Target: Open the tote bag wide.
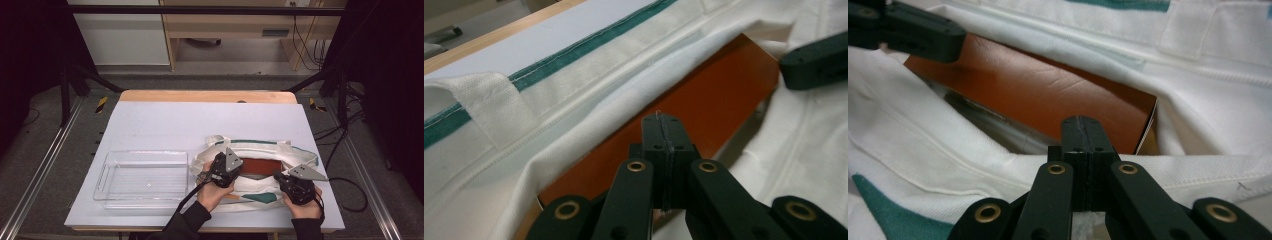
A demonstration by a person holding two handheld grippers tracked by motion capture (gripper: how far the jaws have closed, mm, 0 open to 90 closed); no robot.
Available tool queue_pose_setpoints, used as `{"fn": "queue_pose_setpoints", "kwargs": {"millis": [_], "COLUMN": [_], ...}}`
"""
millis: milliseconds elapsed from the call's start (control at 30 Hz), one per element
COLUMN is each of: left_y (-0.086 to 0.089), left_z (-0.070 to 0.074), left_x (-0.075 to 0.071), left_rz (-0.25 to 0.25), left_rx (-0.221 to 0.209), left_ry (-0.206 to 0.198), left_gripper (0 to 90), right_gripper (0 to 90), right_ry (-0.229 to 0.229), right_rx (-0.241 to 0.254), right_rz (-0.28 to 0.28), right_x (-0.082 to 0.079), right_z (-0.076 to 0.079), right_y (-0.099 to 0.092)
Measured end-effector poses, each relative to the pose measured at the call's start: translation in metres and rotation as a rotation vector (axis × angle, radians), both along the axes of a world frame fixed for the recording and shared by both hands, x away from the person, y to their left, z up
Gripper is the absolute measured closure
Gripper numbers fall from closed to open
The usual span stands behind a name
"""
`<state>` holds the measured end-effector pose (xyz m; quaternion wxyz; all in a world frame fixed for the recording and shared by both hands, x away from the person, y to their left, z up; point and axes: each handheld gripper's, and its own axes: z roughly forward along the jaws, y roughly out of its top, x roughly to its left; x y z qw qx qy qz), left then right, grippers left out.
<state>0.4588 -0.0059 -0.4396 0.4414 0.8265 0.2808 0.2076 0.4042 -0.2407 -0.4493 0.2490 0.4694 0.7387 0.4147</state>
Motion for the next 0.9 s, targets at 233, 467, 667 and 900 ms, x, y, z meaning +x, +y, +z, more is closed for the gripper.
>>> {"fn": "queue_pose_setpoints", "kwargs": {"millis": [233, 467, 667, 900], "left_y": [-0.001, -0.002, 0.001, 0.023], "left_z": [-0.006, -0.012, -0.008, 0.011], "left_x": [0.009, 0.017, 0.014, -0.009], "left_rz": [0.036, 0.067, 0.057, -0.007], "left_rx": [-0.053, -0.068, -0.101, -0.121], "left_ry": [-0.015, -0.012, 0.001, -0.023], "left_gripper": [89.9, 89.9, 88.7, 87.9], "right_gripper": [90.0, 90.0, 90.0, 90.0], "right_ry": [0.051, 0.076, 0.056, -0.093], "right_rx": [-0.051, -0.053, -0.055, 0.014], "right_rz": [0.022, 0.037, 0.053, 0.051], "right_x": [-0.011, -0.021, -0.018, -0.026], "right_z": [-0.015, -0.035, -0.037, 0.001], "right_y": [-0.006, -0.012, -0.012, -0.013]}}
